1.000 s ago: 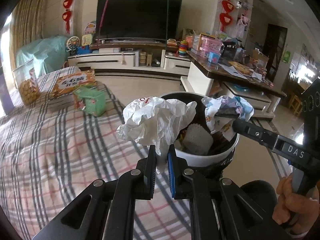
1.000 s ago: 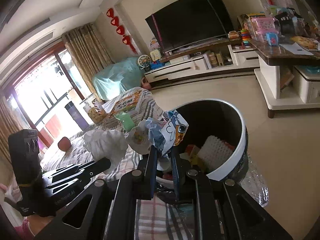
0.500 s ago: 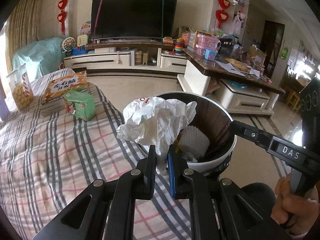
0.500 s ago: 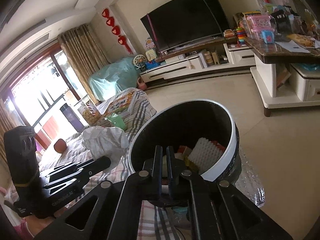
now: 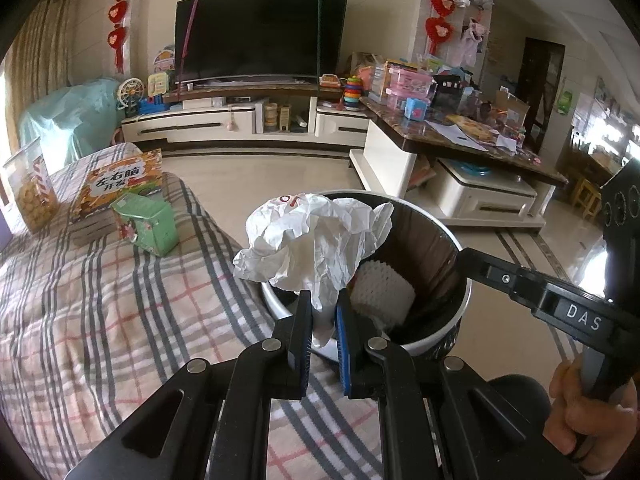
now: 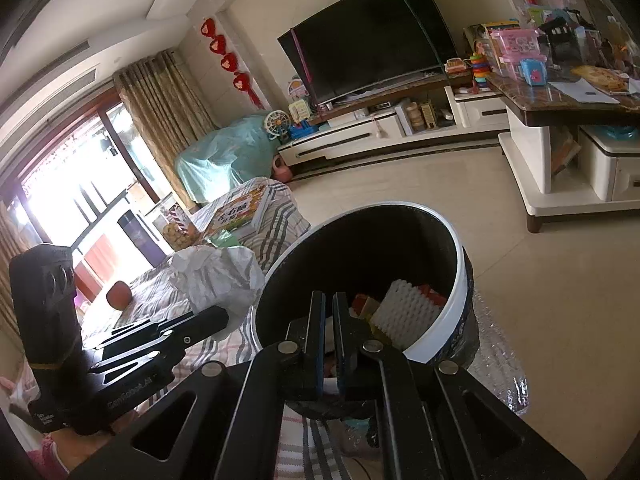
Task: Collect trash
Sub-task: 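Lower the plastic bag into the bin and open the left gripper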
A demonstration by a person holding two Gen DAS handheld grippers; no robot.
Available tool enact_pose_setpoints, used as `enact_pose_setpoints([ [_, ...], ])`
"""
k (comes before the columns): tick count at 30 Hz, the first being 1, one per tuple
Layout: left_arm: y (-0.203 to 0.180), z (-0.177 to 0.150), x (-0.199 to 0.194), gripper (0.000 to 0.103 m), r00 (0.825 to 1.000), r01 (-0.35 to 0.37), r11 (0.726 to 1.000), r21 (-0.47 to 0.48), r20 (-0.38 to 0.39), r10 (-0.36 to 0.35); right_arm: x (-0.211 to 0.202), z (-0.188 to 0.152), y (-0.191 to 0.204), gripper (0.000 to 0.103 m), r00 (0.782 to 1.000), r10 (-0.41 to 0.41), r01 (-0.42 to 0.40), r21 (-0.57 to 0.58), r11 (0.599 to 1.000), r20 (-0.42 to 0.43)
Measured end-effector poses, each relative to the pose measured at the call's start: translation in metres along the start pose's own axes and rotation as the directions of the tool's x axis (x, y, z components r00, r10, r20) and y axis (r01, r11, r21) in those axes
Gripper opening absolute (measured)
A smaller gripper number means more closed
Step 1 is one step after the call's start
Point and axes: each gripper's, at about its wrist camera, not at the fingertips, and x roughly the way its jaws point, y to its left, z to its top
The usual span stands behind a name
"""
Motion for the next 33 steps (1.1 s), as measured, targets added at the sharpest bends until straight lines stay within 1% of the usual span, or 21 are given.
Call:
enact_pose_setpoints([
  [23, -0.018, 0.017, 0.035, 0.009, 0.999, 0.02, 0.999, 0.027, -0.039, -0.019, -0.004, 0.01, -0.017, 0.004, 1.0, -0.014, 0.014, 0.04, 0.999, 0.017],
  [33, -0.021, 0.018, 0.044, 0.01, 0.998, 0.025, 1.0, 0.018, -0.059, -0.024, -0.006, 0.009, -0.02, 0.005, 1.0, -0.02, 0.019, 0.054, 0.998, 0.019],
])
